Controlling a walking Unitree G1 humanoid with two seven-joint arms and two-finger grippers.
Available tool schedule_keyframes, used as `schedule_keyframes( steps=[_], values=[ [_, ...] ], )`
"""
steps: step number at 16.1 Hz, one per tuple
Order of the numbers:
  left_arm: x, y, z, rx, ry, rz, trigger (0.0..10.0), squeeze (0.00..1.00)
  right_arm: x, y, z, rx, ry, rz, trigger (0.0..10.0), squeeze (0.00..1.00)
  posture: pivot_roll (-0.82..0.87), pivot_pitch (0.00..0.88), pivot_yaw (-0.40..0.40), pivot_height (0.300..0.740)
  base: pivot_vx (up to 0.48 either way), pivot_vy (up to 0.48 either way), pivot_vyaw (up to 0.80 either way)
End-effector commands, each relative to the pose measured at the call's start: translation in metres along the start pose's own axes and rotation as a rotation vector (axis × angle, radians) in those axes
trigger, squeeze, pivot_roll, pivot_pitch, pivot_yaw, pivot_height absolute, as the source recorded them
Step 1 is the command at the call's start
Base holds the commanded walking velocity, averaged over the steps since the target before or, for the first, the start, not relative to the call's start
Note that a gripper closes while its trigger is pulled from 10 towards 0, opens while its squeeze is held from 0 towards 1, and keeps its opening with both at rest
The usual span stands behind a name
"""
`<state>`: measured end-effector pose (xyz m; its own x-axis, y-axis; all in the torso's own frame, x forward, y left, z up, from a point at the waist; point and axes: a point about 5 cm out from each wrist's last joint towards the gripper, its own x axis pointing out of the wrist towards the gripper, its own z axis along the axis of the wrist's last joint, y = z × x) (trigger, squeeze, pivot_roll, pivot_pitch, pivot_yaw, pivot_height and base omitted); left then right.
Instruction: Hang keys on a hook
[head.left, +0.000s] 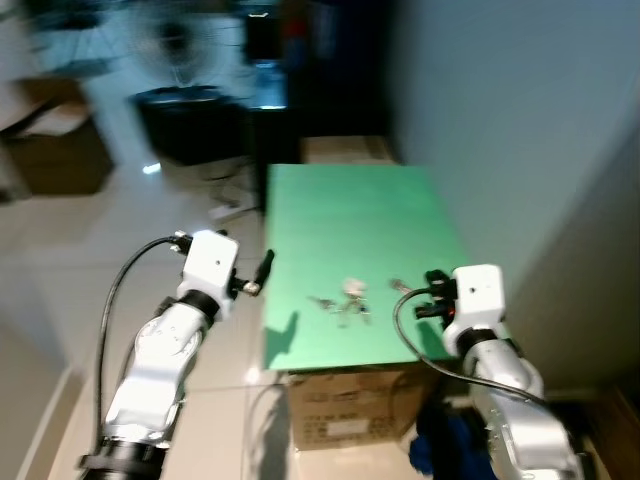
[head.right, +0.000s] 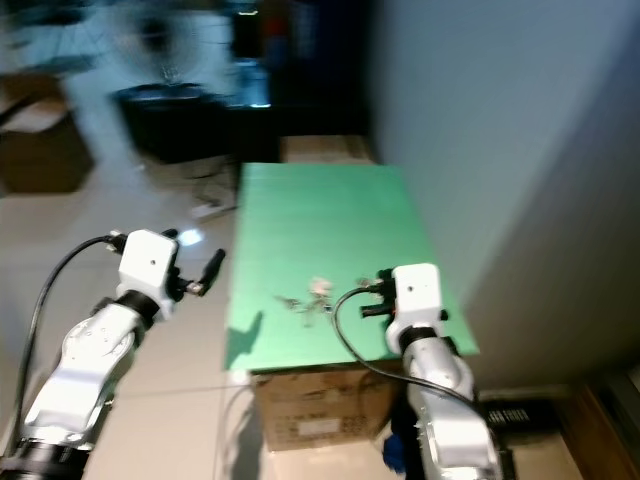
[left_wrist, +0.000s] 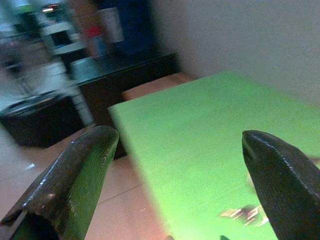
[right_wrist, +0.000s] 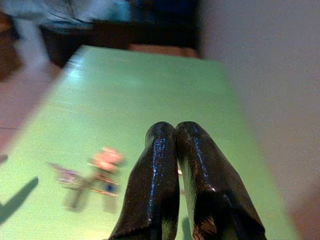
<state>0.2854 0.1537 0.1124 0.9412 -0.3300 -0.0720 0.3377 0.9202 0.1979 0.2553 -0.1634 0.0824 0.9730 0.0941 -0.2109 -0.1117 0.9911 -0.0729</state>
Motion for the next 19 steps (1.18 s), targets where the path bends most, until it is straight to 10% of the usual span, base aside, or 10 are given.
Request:
schedule_keyframes(
  steps=[1, 19],
  values=[
    [0.001, 0.0, 0.0, 0.001, 0.001, -0.009, 10.0, 0.0, 0.003, -0.001, 0.002, 0.005, 0.001, -0.005, 10.0, 0.0, -0.15, 0.0, 0.001, 0.74, 0.255, 0.0, 0.0],
    [-0.01, -0.003, -0.017, -0.016, 0.037, 0.0, 10.0, 0.0, 0.011, 0.002, -0.002, 0.049, 0.023, 0.024, 10.0, 0.0, -0.13, 0.0, -0.023, 0.74, 0.253, 0.0, -0.12]
  ],
)
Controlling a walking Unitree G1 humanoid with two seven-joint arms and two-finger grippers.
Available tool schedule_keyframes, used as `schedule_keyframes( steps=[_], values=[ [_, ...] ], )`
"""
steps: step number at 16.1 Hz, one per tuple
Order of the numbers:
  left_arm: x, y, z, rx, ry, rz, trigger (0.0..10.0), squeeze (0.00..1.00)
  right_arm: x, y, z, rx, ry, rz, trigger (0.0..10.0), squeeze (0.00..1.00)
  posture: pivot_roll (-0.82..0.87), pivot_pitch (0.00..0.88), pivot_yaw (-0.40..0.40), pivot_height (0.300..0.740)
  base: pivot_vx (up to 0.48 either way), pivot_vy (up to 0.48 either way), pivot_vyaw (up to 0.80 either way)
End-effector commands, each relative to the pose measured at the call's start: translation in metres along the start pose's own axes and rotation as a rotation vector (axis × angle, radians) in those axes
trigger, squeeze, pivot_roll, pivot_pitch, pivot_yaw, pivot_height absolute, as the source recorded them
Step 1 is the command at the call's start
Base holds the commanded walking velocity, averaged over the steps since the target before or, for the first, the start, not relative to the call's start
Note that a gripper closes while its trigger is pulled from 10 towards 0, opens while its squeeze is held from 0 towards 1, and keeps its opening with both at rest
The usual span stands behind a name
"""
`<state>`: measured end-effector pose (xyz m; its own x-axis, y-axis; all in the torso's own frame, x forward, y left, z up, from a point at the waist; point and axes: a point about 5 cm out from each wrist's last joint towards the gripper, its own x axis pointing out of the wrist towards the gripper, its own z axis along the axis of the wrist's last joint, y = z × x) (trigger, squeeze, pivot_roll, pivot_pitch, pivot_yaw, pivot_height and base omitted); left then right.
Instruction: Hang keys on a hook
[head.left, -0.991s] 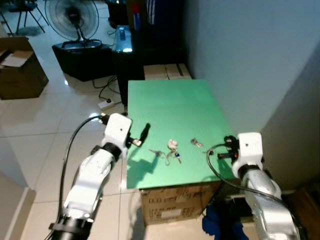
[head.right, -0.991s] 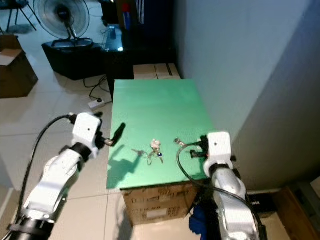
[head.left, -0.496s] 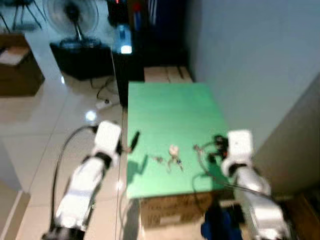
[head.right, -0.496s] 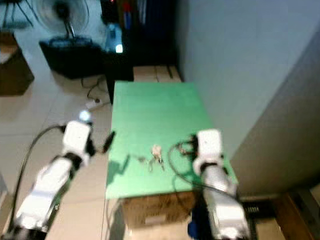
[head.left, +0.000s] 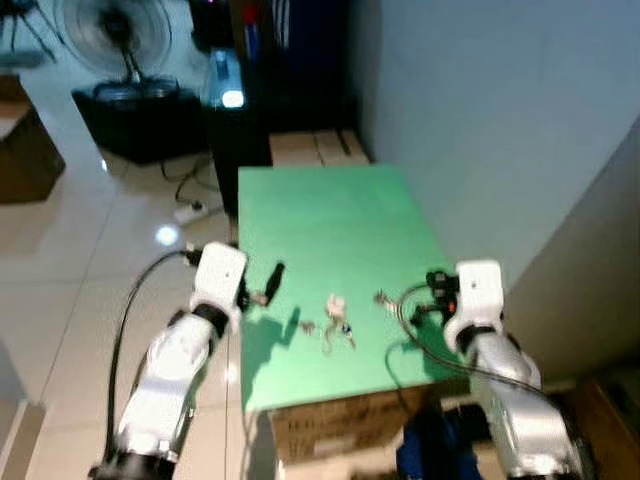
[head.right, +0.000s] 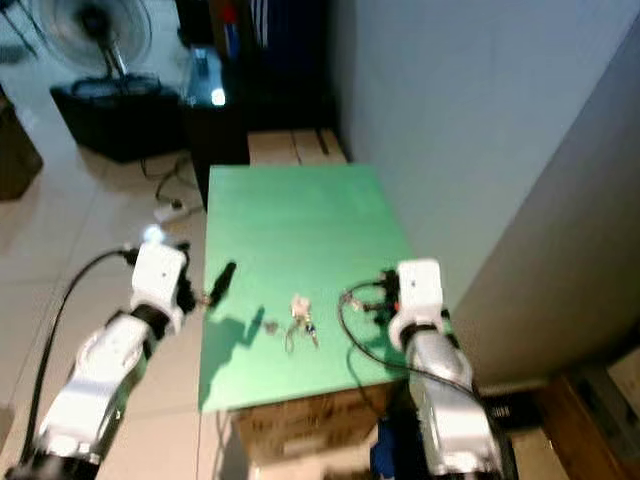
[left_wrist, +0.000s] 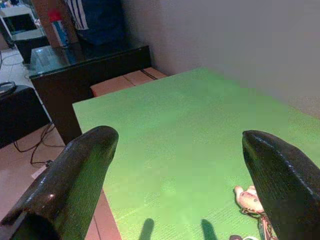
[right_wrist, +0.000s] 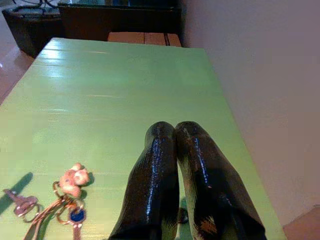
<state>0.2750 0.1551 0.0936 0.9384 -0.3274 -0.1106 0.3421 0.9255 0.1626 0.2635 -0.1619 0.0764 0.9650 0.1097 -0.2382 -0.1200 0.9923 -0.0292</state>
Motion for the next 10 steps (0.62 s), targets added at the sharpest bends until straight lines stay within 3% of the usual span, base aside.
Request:
schedule_keyframes(
  steps=[1, 5, 8, 10],
  values=[
    [-0.0009, 0.0019, 0.0019, 0.019, -0.004, 0.002, 10.0, 0.0, 0.0012, 0.0, 0.002, 0.004, -0.006, 0.008, 10.0, 0.0, -0.13, 0.0, -0.023, 0.74, 0.251, 0.0, 0.0],
    [0.0004, -0.0006, 0.0033, 0.016, -0.01, -0.009, 10.0, 0.0, 0.0009, -0.0009, 0.0013, 0.0, 0.001, 0.019, 10.0, 0.0, -0.14, 0.0, -0.022, 0.74, 0.253, 0.0, 0.0],
    [0.0015, -0.0025, 0.0041, 0.015, -0.014, -0.015, 10.0, 0.0, 0.0008, -0.002, 0.0009, 0.004, 0.002, 0.015, 10.0, 0.0, -0.14, 0.0, -0.02, 0.74, 0.259, 0.0, -0.8],
    [0.0019, -0.0054, 0.0033, 0.021, -0.013, -0.026, 10.0, 0.0, 0.001, -0.0034, 0.0013, -0.005, -0.002, 0.011, 10.0, 0.0, -0.15, 0.0, -0.02, 0.74, 0.259, 0.0, 0.0]
  ],
)
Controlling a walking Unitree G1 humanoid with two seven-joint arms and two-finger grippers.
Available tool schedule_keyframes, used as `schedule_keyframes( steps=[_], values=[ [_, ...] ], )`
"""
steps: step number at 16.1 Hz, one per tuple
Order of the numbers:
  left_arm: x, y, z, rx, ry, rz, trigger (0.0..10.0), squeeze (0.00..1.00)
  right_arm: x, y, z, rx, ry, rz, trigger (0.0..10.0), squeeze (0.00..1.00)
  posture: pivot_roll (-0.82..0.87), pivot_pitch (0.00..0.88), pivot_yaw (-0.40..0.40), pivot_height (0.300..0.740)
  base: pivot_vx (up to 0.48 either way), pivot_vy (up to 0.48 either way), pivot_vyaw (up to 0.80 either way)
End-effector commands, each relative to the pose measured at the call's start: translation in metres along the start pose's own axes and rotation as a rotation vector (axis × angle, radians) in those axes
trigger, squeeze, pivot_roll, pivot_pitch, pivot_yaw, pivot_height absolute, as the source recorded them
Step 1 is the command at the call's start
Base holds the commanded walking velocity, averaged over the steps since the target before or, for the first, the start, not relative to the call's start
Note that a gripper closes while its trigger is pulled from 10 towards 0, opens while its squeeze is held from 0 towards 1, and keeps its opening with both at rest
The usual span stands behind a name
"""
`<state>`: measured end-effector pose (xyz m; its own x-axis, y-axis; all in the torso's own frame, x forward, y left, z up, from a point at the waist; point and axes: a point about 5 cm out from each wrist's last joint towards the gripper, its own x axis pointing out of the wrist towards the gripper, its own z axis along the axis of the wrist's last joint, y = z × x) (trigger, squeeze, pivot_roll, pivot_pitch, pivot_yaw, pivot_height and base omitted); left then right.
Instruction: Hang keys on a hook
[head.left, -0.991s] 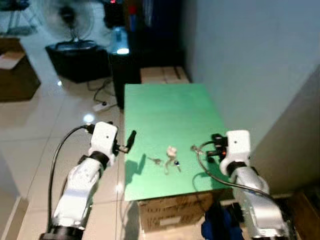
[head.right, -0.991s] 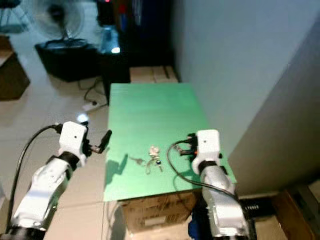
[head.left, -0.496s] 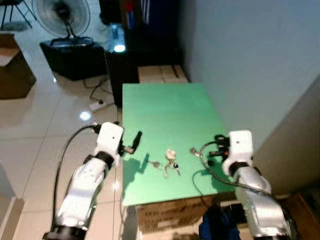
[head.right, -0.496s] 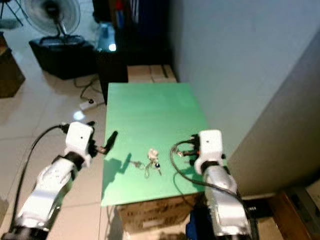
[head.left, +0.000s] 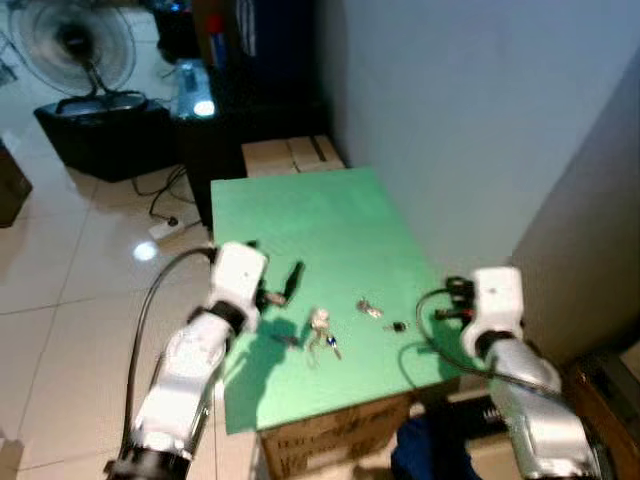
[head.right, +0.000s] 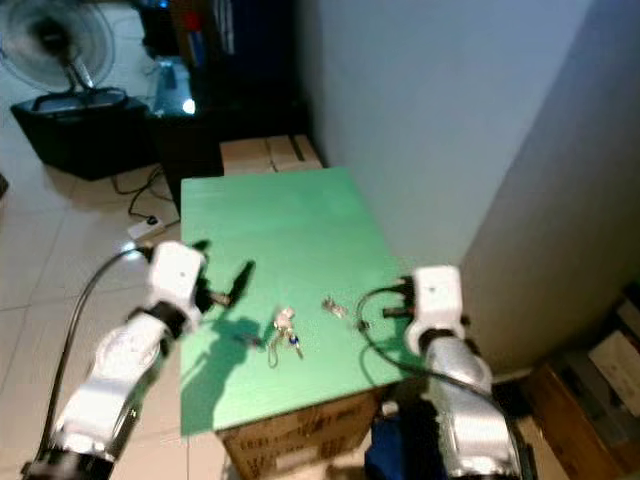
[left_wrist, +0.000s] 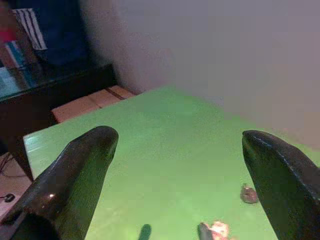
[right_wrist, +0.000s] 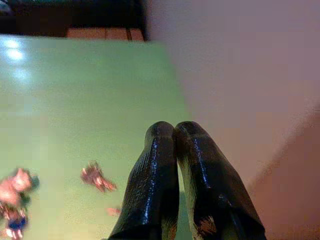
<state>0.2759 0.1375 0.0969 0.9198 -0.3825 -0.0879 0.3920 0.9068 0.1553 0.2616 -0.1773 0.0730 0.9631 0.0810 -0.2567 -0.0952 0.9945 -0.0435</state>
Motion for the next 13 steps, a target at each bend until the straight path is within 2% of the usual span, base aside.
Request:
schedule_keyframes(
  steps=[1, 6, 11, 12, 13],
  values=[
    [-0.0045, 0.009, -0.0033, 0.024, 0.019, 0.026, 10.0, 0.0, 0.0038, 0.0109, 0.0061, 0.002, -0.023, 0.039, 10.0, 0.0, -0.14, 0.0, -0.02, 0.74, 0.262, 0.0, 0.0],
    [-0.0024, 0.0095, -0.0017, 0.036, 0.014, 0.023, 10.0, 0.0, 0.0051, 0.0127, 0.0051, -0.005, -0.021, 0.045, 10.0, 0.0, -0.14, 0.0, -0.016, 0.74, 0.259, 0.0, 0.0],
    [-0.0013, 0.0079, -0.0034, 0.073, 0.031, 0.005, 10.0, 0.0, 0.008, 0.0175, 0.0097, -0.005, -0.036, 0.082, 10.0, 0.0, -0.15, 0.005, -0.01, 0.74, 0.0, 0.0, 0.0],
    [-0.0013, 0.0082, -0.0031, 0.079, 0.03, 0.0, 10.0, 0.0, 0.0085, 0.0193, 0.0096, -0.006, -0.032, 0.121, 10.0, 0.0, -0.15, 0.01, -0.005, 0.74, 0.0, 0.0, 0.0],
    [-0.0014, 0.0091, -0.0031, 0.084, 0.029, -0.003, 10.0, 0.0, 0.0105, 0.0201, 0.0067, -0.029, -0.007, 0.169, 10.0, 0.18, -0.15, 0.017, 0.0, 0.74, 0.0, 0.0, 0.0]
  ],
)
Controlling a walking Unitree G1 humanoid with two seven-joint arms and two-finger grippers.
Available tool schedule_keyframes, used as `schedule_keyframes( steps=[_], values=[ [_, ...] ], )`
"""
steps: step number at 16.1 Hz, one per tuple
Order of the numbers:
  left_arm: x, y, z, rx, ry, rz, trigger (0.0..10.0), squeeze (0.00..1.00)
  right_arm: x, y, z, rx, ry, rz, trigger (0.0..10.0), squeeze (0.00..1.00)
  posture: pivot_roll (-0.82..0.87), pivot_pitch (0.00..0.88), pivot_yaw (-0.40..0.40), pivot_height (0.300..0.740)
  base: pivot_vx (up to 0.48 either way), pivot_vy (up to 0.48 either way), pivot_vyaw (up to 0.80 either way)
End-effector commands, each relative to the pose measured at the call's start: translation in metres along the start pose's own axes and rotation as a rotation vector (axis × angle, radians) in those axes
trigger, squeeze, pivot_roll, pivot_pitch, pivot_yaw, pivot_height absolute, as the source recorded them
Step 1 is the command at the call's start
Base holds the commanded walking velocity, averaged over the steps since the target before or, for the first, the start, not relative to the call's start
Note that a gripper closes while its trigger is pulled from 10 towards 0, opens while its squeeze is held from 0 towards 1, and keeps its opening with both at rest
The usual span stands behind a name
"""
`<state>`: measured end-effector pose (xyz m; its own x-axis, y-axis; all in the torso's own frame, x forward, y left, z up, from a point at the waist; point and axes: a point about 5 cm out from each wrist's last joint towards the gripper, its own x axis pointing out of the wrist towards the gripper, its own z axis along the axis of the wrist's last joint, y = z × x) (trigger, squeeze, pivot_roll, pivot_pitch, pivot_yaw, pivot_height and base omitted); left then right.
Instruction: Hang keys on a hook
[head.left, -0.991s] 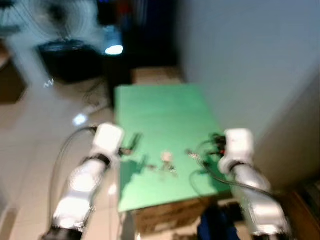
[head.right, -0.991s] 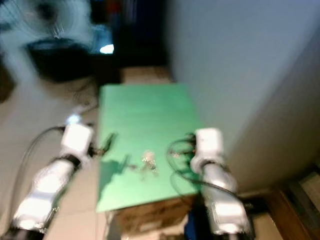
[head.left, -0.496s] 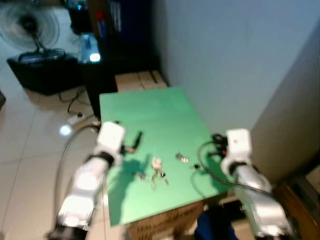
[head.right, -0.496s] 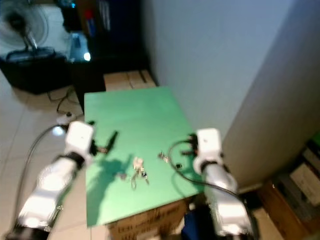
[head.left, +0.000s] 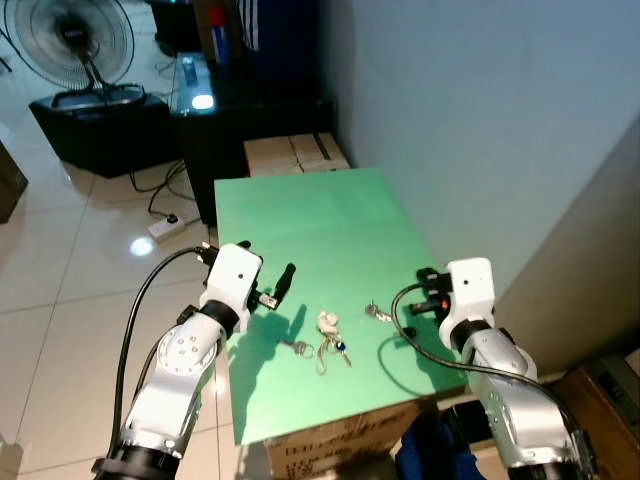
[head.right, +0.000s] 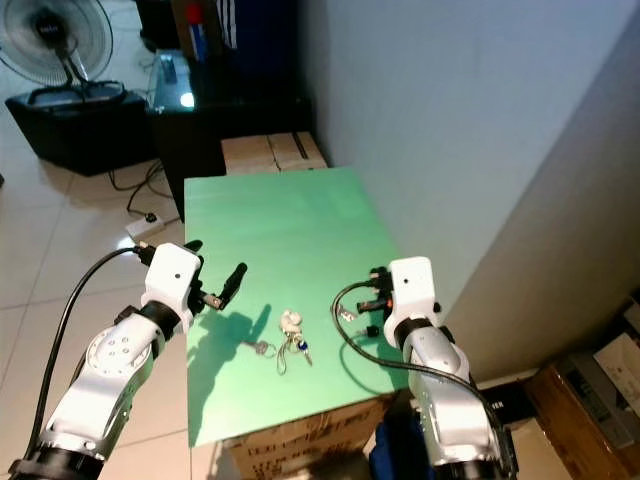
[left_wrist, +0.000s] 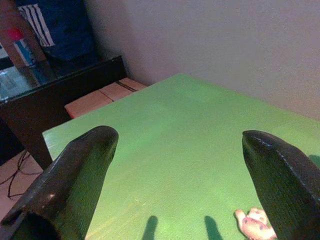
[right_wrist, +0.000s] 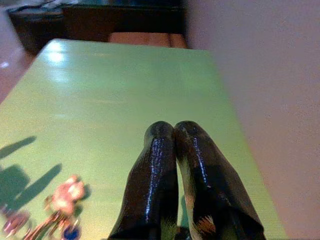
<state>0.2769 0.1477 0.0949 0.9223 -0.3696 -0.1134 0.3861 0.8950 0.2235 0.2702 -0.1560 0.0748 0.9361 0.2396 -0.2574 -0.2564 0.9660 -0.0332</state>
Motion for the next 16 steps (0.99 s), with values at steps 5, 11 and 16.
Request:
schedule_keyframes(
  steps=[5, 11, 16],
  values=[
    [-0.001, -0.001, 0.003, 0.026, 0.0, -0.044, 10.0, 0.0, 0.018, -0.023, -0.026, -0.039, 0.172, 0.01, 10.0, 1.0, -0.12, 0.052, -0.003, 0.74, 0.0, 0.0, 0.0],
    [-0.015, -0.001, 0.006, 0.029, 0.021, -0.17, 10.0, 0.0, 0.024, -0.05, -0.068, 0.049, 0.387, -0.163, 10.0, 1.0, -0.06, 0.107, 0.055, 0.74, 0.0, 0.0, 0.0],
    [-0.02, 0.008, 0.013, 0.012, 0.024, -0.162, 10.0, 0.0, 0.033, -0.053, -0.059, 0.184, 0.294, -0.188, 10.0, 1.0, -0.01, 0.118, 0.088, 0.74, 0.0, 0.0, 0.0]
  ],
)
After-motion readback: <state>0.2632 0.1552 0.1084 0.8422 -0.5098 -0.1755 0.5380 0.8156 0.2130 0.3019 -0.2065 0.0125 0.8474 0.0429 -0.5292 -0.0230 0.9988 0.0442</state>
